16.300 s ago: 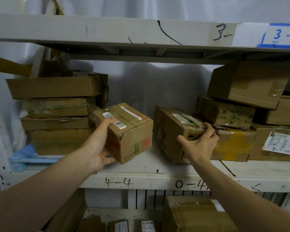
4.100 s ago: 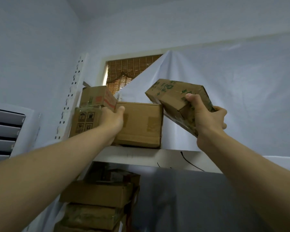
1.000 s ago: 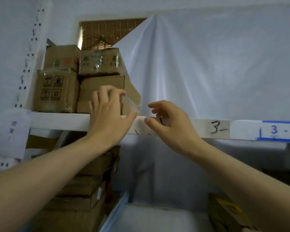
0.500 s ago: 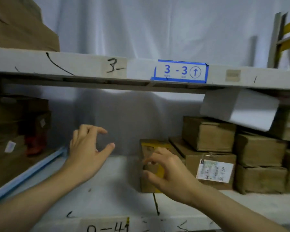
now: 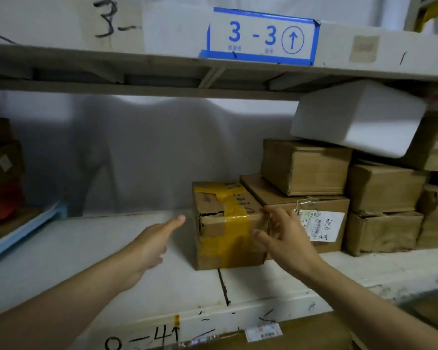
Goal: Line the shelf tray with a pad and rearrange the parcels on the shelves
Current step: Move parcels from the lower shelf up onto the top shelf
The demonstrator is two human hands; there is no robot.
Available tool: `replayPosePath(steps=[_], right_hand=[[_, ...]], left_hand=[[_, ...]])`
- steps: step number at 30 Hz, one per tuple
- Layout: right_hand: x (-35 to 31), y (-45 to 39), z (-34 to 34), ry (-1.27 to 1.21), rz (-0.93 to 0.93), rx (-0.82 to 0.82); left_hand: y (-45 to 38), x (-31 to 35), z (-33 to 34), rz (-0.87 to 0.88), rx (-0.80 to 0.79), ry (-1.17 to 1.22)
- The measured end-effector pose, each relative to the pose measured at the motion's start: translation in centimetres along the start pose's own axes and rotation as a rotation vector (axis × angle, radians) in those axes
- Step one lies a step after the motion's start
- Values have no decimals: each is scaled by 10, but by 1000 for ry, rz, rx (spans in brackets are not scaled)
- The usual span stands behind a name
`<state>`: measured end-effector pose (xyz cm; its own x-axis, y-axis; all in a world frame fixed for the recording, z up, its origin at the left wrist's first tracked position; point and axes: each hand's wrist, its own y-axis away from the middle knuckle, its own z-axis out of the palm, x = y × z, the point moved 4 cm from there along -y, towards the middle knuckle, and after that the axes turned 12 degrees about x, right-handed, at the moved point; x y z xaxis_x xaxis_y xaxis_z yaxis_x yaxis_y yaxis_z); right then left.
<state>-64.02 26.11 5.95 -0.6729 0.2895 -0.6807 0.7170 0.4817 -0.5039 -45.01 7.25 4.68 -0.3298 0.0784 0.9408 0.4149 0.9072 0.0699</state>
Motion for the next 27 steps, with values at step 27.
replayPosePath(steps=[27], right_hand=[[-32, 8, 63, -411, 516, 67]], left_hand=[[-39, 3, 14, -317, -329, 317]])
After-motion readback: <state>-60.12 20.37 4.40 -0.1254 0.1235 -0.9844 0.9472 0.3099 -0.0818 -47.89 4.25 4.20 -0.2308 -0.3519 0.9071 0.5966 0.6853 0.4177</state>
